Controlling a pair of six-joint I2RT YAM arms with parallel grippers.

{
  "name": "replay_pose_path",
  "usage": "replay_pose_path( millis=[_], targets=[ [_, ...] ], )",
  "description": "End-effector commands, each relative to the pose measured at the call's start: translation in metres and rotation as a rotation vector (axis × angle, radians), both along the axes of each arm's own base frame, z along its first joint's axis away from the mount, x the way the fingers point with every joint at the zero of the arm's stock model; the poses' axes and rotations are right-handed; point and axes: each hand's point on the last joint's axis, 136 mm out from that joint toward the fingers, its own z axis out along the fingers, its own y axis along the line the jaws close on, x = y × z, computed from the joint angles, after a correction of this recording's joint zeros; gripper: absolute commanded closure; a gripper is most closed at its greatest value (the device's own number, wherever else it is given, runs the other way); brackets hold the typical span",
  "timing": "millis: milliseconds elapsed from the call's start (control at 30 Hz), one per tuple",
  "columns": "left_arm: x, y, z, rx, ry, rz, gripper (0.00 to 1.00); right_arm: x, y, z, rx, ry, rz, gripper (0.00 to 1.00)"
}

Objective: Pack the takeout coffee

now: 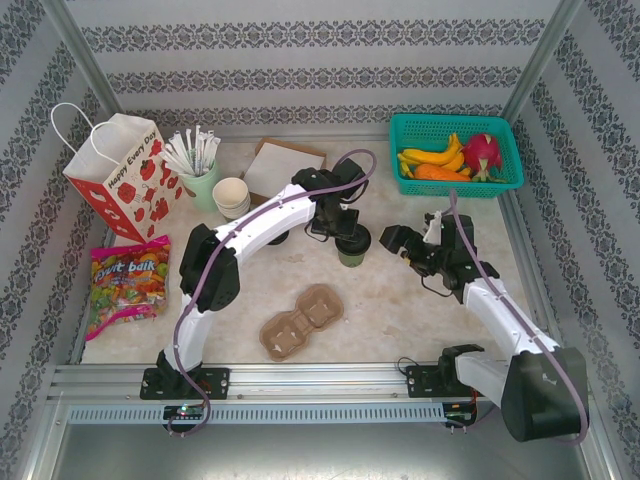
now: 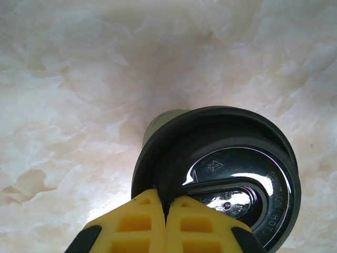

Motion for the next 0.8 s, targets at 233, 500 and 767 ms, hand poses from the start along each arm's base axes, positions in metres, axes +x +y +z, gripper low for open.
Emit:
replay_pose_path(
  millis=[233,500,767],
  targets=[
    [-0.01,0.008,-0.016,0.086,0.049,0.035,1.0,-0.004,0.025,-0.009,0.039,-0.053,-0.007,0.07],
    [-0.01,0.006,-0.019,0.09,0.067,0.035,1.0,-0.004,0.046,-0.011,0.055,-0.09,0.071,0.16],
    [-0.013,-0.001,-0.02,0.069,0.081,0.023,1.0,-0.003,0.063,-0.016,0.073,-0.089,0.152,0.2]
  ],
)
